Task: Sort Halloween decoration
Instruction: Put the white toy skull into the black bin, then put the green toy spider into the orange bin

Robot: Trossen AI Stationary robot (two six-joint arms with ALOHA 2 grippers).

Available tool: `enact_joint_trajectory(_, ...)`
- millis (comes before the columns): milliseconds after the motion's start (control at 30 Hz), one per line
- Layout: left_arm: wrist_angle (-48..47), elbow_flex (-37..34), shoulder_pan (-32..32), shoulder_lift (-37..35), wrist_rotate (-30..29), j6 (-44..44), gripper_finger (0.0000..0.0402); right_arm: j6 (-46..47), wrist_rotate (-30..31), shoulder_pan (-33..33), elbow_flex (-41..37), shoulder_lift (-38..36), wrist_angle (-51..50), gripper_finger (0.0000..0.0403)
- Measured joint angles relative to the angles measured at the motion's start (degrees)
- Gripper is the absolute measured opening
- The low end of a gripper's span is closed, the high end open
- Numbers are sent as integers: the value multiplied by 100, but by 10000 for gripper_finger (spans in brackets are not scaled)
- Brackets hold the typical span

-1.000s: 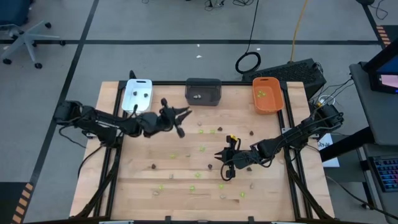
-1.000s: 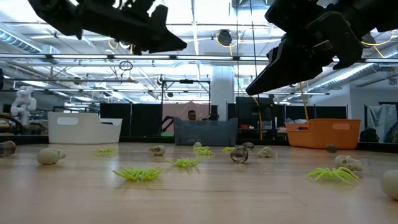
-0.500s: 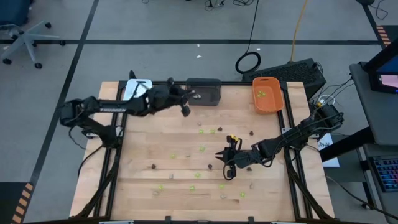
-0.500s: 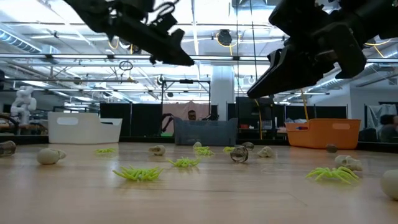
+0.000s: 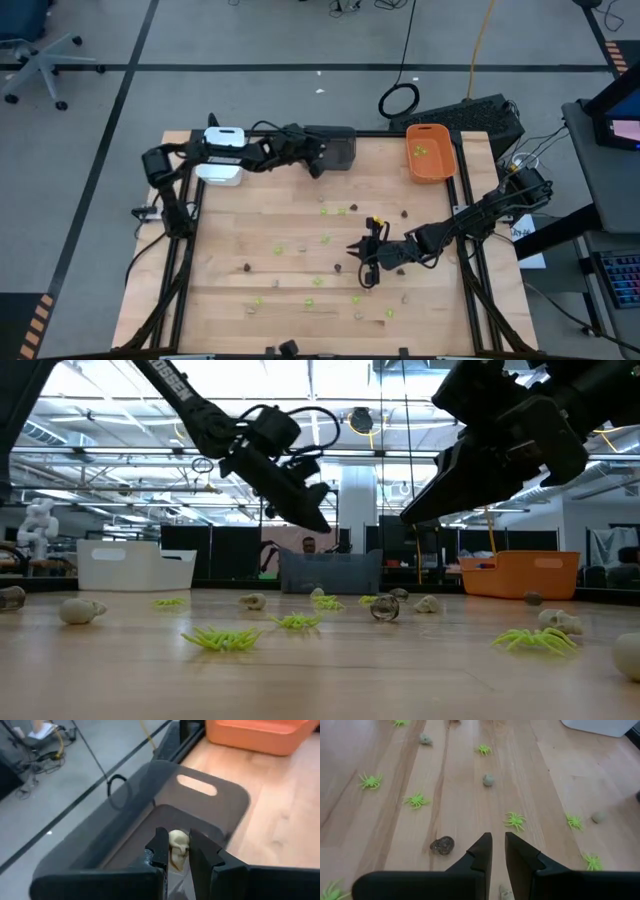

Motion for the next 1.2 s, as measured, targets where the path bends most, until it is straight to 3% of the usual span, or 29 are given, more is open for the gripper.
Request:
enact_joint_trajectory(167, -408, 235, -4, 168, -193, -143, 52, -17, -9, 0, 0, 0, -4, 41)
enact_joint_trajectory(367, -564, 302, -9, 158, -763, -355, 123, -17, -9, 0, 0, 0, -4, 41)
enact_joint_trajectory(600, -972, 298, -149, -366, -736, -433, 188, 7, -11, 0, 0, 0, -8, 41)
enact_joint_trajectory(833, -2424, 274, -740, -1505, -732, -297, 195, 300, 39, 0, -2, 0, -231, 41)
enact_joint_trajectory(1033, -2763, -421, -1606, -2350, -773, -317, 195, 324, 1241, -123, -2, 0, -551, 41)
enact_joint_trajectory(1200, -2163, -1194, -2306, -2658, -1083, -729, 195, -41, 541, -569, 0, -2, -573, 41)
